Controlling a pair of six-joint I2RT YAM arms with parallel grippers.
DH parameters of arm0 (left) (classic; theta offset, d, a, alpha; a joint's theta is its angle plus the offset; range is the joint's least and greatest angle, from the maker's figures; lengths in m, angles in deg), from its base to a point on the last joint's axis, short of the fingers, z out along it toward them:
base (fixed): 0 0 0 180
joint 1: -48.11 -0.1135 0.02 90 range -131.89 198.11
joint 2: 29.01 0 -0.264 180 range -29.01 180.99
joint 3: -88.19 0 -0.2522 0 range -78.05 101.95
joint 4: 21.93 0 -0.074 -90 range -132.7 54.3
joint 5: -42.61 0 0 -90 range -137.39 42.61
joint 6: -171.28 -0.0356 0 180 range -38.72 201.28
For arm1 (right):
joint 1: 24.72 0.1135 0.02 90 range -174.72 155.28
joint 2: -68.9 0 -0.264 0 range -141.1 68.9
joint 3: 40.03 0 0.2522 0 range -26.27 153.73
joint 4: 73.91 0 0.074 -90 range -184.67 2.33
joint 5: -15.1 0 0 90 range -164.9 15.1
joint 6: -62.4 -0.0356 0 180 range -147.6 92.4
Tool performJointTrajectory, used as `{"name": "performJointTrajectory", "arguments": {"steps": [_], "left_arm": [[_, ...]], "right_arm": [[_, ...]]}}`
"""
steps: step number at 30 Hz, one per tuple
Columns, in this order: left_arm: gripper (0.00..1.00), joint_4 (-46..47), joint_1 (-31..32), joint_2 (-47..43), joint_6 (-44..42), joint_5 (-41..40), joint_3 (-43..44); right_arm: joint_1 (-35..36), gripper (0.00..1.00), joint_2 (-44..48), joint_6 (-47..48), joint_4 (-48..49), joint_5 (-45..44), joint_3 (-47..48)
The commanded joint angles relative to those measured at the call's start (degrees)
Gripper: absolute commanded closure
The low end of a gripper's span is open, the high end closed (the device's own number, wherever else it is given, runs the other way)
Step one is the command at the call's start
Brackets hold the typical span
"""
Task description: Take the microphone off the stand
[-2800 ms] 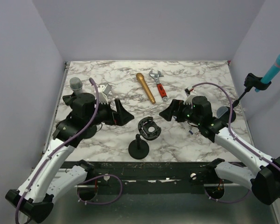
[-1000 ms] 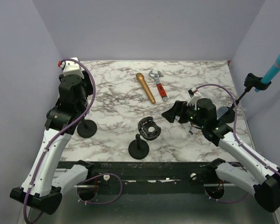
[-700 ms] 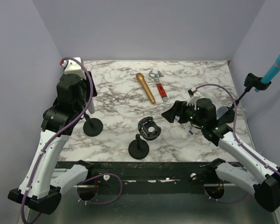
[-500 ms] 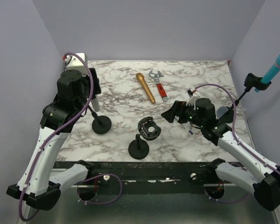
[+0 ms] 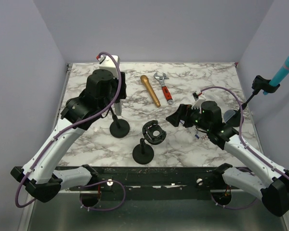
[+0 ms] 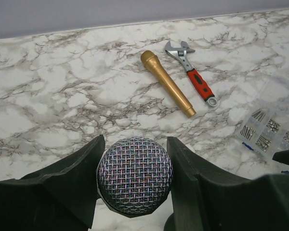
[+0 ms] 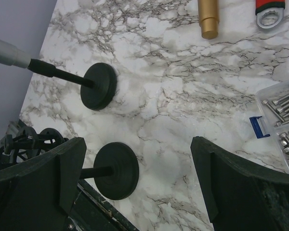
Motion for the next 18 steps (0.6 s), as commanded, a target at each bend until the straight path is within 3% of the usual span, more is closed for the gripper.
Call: {"name": "performJointTrajectory", "arguments": {"steps": [1, 4, 13, 18], "left_arm": [[0.77, 2.74, 1.33, -0.15, 0.67, -3.24, 2.08], [0.59, 2.74, 1.36, -0.19, 1.25, -2.5, 1.48], [0.18, 3.05, 1.33, -0.84, 0.58, 0.44, 0.82], [0.07, 2.17, 1.37, -1.46, -0.31, 2.75, 3.26]], "right_arm": [[-0.12, 0.0, -0.2, -0.44, 1.13, 1.12, -0.28], [-0.14, 0.0, -0.2, -0.3, 0.64, 1.01, 0.01], [-0.12, 0.0, -0.42, -0.98, -0.7, 1.7, 1.46], [-0.12, 0.0, -1.48, -1.33, -3.05, 0.81, 3.4]]}}
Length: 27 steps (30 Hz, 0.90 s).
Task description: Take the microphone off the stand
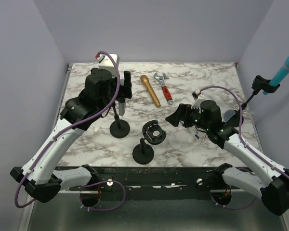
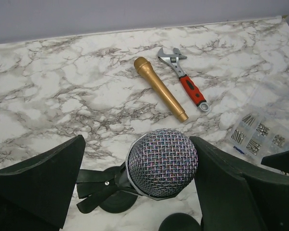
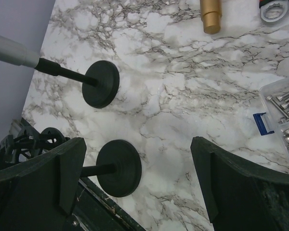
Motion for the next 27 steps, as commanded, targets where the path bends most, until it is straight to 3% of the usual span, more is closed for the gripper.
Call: {"name": "performJointTrajectory", "arguments": {"steps": [1, 6, 15, 20, 27], "left_arm": [[0.06, -0.4, 0.27, -1.86, -1.15, 2.93, 4.23], [0.01, -1.36, 0.22, -7.06, -1.33, 4.11, 3.52], [0.01, -2.87, 0.21, -23.61, -2.75, 4.65, -8.3], [0.01, -3.3, 0.22, -34.95, -1.62, 3.81, -18.77], [0.01, -7.47, 0.23, -47.61, 1.92, -0.45, -26.39]], "right_arm": [[-0.07, 0.0, -1.73, -0.7, -3.23, -0.17, 3.75], [-0.03, 0.0, -4.03, -0.65, -7.21, -2.01, 8.85], [2.17, 0.0, -10.35, -0.45, -10.99, -6.16, 22.27], [13.26, 0.0, -16.86, 0.39, -13.48, -18.07, 32.57], [26.01, 0.0, -22.8, 0.23, -12.95, -29.93, 41.7]]}}
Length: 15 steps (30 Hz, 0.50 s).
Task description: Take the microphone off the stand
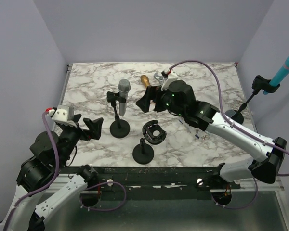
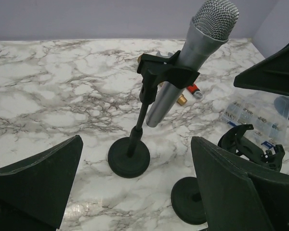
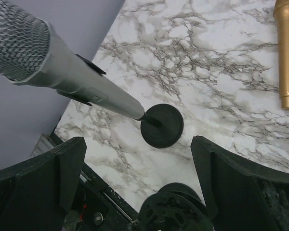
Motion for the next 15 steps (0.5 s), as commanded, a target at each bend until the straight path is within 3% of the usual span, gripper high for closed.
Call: {"name": "performJointTrajectory", "arguments": {"steps": [1, 8, 15], "left_arm": [[0.01, -3.19, 0.24, -8.09, 3.28, -3.75, -3.8], [0.01, -3.79, 0.28, -16.13, 5.87, -6.41, -7.62], [0.01, -5.17, 0.22, -18.52, 8.17, -6.04, -9.03]], "right_arm": [[7.89, 0.0, -2.85, 0.68, -1.03, -13.48, 5.7], [20.7, 0.0, -10.74, 3.41, -0.43, -38.27, 14.66], [23.84, 0.02, -21.39, 8.09, 0.22, -54.78, 25.45]]}}
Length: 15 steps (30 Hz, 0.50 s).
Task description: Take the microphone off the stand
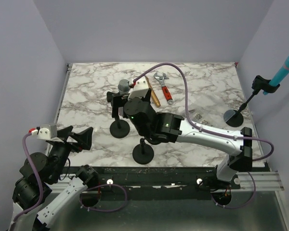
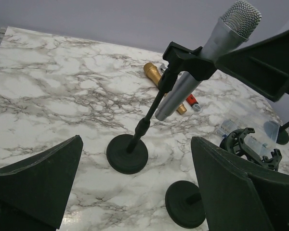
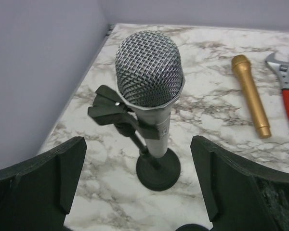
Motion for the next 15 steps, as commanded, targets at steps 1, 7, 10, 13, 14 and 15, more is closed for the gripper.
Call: {"name": "performJointTrajectory", "arguments": {"steps": [1, 7, 10, 13, 14, 15], "left_arm": [[0.01, -2.08, 0.21, -1.44, 2.91, -0.86, -1.15], [0.01, -3.93, 0.27, -2.9, 5.38, 0.52, -2.13], [0.01, -4.48, 0.29, -3.37, 6.15, 0.52, -2.39], [0.01, -4.41, 0.23, -3.31, 6.51, 0.69, -2.49], [0.01, -4.21, 0.24, -3.23, 6.65, 0.84, -2.58], [0.01, -4.07, 0.22, -3.02, 6.74, 1.07, -2.74]], "right_arm": [[0.25, 0.02, -5.78, 4.53, 0.95, -17.18, 5.97], [0.27, 0.04, -10.38, 13.51, 9.8, -21.14, 8.67], [0.27, 0.09, -11.45, 17.75, 15.55, -21.81, 8.37], [0.27, 0.13, -12.76, 21.64, 21.08, -22.53, 8.32], [0.16, 0.14, -13.38, 23.06, 22.44, -22.73, 8.49], [0.18, 0.17, -13.82, 24.47, 23.83, -22.79, 8.66]]}}
